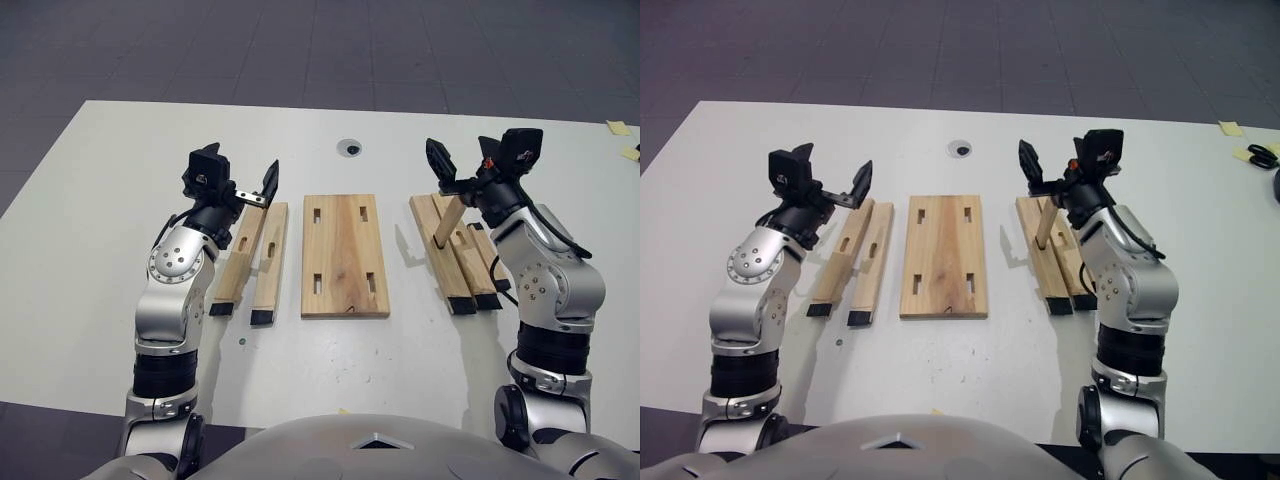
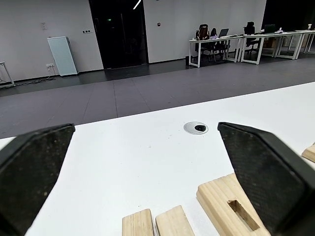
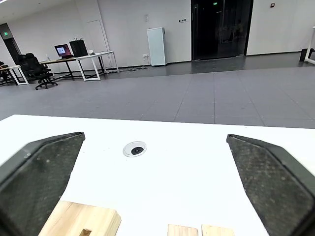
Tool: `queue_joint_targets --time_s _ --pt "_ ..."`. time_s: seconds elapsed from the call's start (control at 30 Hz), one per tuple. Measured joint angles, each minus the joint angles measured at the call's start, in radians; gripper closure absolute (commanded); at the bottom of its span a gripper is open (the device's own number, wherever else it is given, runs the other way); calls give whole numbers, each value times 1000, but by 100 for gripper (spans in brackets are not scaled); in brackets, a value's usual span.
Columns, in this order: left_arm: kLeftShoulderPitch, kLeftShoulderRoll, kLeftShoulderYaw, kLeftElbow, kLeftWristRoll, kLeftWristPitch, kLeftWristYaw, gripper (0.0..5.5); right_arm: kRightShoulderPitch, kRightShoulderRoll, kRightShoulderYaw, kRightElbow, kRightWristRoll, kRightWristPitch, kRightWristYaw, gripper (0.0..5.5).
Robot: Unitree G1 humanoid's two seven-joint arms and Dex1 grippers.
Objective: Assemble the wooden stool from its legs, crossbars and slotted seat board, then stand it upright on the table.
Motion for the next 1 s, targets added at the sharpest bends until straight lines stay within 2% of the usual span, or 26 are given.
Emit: queue_joint_targets --time_s 0.2,0.47,0.77,1.0 --pt "0 0 0 0 0 0 -4 10 -12 11 -5 2 1 -1 -3 15" --pt "0 1 0 1 0 0 -7 10 -154 8 -33 -46 61 26 -8 15" --pt "0 1 0 3 0 0 -6 10 -6 -13 37 -30 14 41 22 15" --pt "0 -1 -8 3 1 0 -5 10 1 20 9 -36 43 31 23 15"
